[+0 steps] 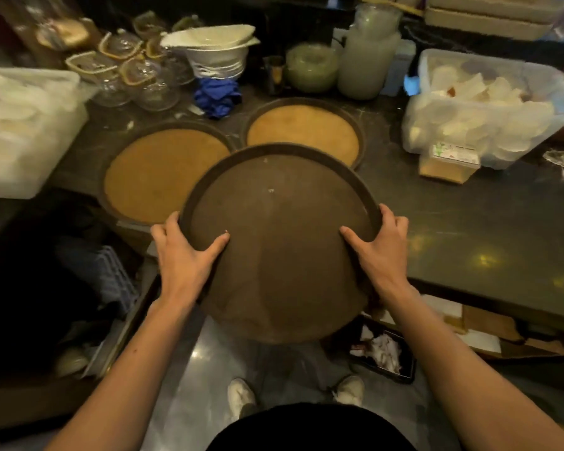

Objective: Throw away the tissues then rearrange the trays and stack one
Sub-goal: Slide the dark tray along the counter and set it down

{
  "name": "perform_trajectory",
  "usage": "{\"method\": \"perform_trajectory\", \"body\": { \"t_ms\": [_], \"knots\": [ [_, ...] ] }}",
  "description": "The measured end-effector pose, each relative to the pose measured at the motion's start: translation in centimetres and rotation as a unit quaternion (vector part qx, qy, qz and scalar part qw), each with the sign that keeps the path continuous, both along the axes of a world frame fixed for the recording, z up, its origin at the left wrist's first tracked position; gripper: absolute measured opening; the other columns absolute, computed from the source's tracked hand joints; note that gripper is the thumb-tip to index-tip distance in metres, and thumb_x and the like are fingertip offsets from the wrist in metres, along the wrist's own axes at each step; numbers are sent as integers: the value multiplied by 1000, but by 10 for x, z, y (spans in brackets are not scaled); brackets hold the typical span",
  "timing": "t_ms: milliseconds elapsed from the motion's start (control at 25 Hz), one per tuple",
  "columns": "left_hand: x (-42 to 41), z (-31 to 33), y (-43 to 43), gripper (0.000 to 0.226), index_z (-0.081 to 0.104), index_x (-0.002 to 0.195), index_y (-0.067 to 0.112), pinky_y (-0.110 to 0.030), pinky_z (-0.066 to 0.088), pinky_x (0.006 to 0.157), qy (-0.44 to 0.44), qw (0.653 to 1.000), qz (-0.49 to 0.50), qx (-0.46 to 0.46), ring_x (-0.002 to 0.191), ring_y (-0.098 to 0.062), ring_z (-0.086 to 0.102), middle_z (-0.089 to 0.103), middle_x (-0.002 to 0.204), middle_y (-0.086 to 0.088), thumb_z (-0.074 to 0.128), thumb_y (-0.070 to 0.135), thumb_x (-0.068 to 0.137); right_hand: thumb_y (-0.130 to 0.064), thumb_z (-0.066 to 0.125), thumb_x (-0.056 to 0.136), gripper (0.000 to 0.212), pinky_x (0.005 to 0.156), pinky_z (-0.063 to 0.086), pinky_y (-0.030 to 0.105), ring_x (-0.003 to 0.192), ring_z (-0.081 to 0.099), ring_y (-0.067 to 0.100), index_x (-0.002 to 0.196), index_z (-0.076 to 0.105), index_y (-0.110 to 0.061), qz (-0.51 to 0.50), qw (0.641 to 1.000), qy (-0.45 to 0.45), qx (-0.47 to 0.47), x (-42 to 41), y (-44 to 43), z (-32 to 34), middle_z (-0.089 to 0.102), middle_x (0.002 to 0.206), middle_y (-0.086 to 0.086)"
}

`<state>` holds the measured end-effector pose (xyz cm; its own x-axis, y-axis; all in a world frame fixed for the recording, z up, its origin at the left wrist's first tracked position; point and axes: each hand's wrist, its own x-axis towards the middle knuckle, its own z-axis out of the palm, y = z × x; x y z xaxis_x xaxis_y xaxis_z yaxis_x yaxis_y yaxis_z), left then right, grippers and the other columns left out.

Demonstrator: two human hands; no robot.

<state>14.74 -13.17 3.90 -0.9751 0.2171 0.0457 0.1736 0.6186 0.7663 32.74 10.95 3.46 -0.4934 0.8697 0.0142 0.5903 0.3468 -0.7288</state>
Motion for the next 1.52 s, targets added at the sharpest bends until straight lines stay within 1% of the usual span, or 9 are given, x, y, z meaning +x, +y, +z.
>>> {"method": "perform_trajectory", "body": {
  "t_ms": [240, 320, 400, 560, 720, 960, 1080, 1320, 1520],
  "knots": [
    [-69, 1, -106, 95, 39, 142, 6, -35, 38, 104, 9, 997, 80, -3, 118, -34, 49, 39, 131, -18, 84, 46, 68, -47, 78, 78, 89, 101, 45, 41, 118, 51, 28, 148, 35, -15, 80, 997, -2, -5, -108, -80, 1, 41, 129, 9],
    [-85, -1, -121, 95, 38, 142, 6, -34, 38, 102, 4, 995, 97, -4, 118, -33, 49, 38, 132, -18, 84, 45, 69, -47, 78, 78, 89, 102, 43, 40, 119, 50, 28, 149, 35, -15, 97, 995, -3, -4, -133, -90, 1, 41, 130, 10],
    [-101, -5, -126, 95, 36, 143, 7, -37, 39, 102, -1, 994, 110, -7, 118, -33, 49, 37, 134, -17, 83, 46, 70, -48, 78, 78, 90, 103, 42, 39, 120, 49, 27, 149, 34, -15, 111, 994, -5, -3, -156, -92, 0, 40, 131, 10],
    [-137, -19, -116, 97, 34, 145, 8, -39, 39, 104, -14, 991, 131, -12, 120, -34, 48, 35, 135, -16, 82, 48, 70, -46, 78, 78, 90, 102, 41, 37, 121, 48, 29, 149, 35, -12, 130, 991, -4, -14, -205, -77, -9, 39, 131, 11],
    [-174, -31, -90, 95, 35, 145, 8, -38, 37, 106, -27, 989, 147, -14, 123, -33, 44, 35, 134, -16, 81, 47, 71, -40, 79, 80, 87, 98, 32, 24, 121, 44, 25, 149, 34, -11, 148, 988, 11, -51, -250, -51, -24, 38, 132, 11],
    [-214, -43, -55, 91, 38, 143, 9, -39, 35, 108, -43, 984, 170, -37, 124, -32, 39, 36, 130, -17, 80, 47, 72, -41, 79, 80, 87, 106, 35, 36, 126, 42, 28, 149, 32, -13, 177, 981, -22, -81, -305, -12, -40, 36, 134, 11],
    [-236, -50, -50, 93, 38, 143, 8, -40, 35, 110, -53, 981, 180, -56, 125, -31, 38, 35, 130, -16, 79, 50, 72, -41, 78, 80, 89, 108, 35, 40, 127, 41, 30, 149, 30, -12, 181, 978, -40, -93, -330, -4, -46, 36, 134, 11],
    [-283, -62, -47, 96, 35, 145, 4, -36, 32, 109, -62, 983, 163, -49, 126, -30, 35, 34, 130, -16, 79, 48, 73, -45, 76, 81, 92, 110, 36, 43, 127, 41, 29, 152, 26, -14, 162, 982, -59, -81, -369, -6, -62, 35, 130, 10],
    [-313, -77, -49, 95, 37, 144, 4, -41, 32, 107, -67, 986, 135, -68, 122, -33, 34, 36, 126, -18, 80, 50, 72, -44, 76, 81, 93, 109, 37, 43, 126, 40, 29, 152, 27, -11, 127, 986, -84, -65, -383, -14, -70, 35, 128, 11]
  ]
}}
